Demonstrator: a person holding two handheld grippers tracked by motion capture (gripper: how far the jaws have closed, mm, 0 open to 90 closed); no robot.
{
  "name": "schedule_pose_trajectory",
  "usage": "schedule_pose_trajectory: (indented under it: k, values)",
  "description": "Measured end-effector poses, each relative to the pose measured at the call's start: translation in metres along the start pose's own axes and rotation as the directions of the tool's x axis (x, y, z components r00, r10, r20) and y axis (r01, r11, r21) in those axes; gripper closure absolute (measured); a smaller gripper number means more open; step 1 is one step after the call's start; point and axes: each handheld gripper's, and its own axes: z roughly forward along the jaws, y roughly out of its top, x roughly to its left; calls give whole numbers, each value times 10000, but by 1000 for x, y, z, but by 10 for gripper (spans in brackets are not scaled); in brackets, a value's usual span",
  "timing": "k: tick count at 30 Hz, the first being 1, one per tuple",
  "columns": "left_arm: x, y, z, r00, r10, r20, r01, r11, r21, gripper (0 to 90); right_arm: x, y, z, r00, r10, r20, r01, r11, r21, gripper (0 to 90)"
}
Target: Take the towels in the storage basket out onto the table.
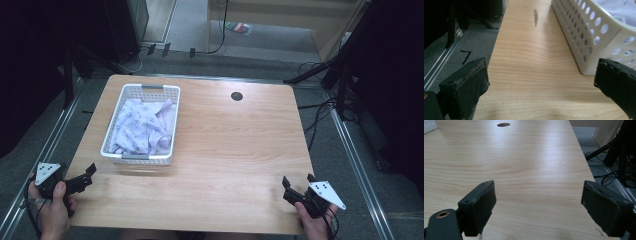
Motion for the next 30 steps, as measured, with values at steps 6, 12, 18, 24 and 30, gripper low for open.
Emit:
schedule_pose_trajectory:
  k: [6, 12, 18, 24, 30]
  values:
    - [1, 2, -2, 9998, -168, -136, 166, 9998, -121, 0, 0, 0, 0, 10000, 41, -7, -41, 10000, -40, 126]
    - [1, 20, -16, 9985, -440, 322, 456, 9976, -512, 0, 0, 0, -1, 10000, 46, -46, -46, 9999, -90, 127]
    - [-14, 42, -20, 9989, -219, 413, 231, 9993, -306, 0, 0, 0, -1, 10000, 15, -23, -15, 10000, -29, 127]
    - [-28, 65, -19, 9966, 134, 807, -155, 9996, 250, 0, 0, 0, 0, 10000, 3, 0, -3, 10000, -19, 127]
    - [-41, 86, -12, 9955, 525, 787, -588, 9949, 813, 0, 0, 0, -1, 10000, 5, -1, -5, 10000, -65, 127]
